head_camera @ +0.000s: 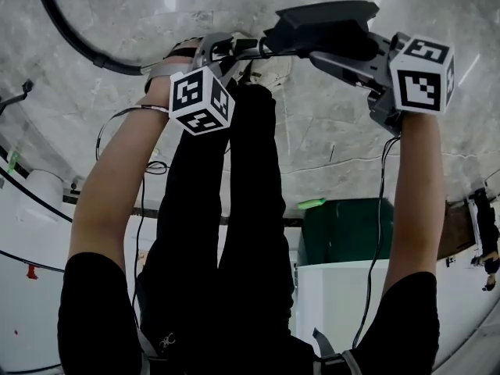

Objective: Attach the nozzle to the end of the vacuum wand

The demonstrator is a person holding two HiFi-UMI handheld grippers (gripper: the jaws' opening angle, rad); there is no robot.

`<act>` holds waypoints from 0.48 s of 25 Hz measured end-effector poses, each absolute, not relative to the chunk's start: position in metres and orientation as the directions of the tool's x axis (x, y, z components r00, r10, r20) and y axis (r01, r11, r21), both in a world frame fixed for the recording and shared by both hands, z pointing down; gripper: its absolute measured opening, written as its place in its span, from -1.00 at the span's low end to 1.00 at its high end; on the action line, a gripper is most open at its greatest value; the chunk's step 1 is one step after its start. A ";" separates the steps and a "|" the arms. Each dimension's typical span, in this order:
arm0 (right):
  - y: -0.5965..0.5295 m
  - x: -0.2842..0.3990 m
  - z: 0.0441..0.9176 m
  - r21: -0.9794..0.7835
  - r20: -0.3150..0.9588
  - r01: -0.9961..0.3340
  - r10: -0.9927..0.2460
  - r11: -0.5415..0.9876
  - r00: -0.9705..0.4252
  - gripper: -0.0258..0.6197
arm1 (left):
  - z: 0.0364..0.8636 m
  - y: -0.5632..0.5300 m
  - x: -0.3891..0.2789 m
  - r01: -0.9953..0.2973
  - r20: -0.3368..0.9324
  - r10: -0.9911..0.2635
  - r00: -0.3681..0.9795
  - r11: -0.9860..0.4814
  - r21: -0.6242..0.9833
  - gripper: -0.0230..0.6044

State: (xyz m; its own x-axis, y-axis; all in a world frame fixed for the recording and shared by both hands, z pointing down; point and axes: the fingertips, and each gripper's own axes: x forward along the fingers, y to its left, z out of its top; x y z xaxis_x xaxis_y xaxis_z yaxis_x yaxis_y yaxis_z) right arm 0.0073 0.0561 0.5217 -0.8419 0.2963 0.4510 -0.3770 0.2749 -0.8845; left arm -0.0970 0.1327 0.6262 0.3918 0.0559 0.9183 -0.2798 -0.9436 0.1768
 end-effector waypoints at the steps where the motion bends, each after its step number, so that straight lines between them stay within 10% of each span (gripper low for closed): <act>1: 0.054 0.006 0.519 -0.886 0.448 -0.380 0.287 0.265 -0.846 -0.35 | 0.626 0.129 -0.091 -0.263 0.915 0.036 0.403 -0.953 0.153 -0.37; 12: 0.057 -0.010 0.499 -0.917 0.336 -0.231 0.314 0.326 -0.888 -0.35 | 0.606 0.136 -0.077 -0.178 0.771 0.236 0.592 -0.895 0.410 -0.45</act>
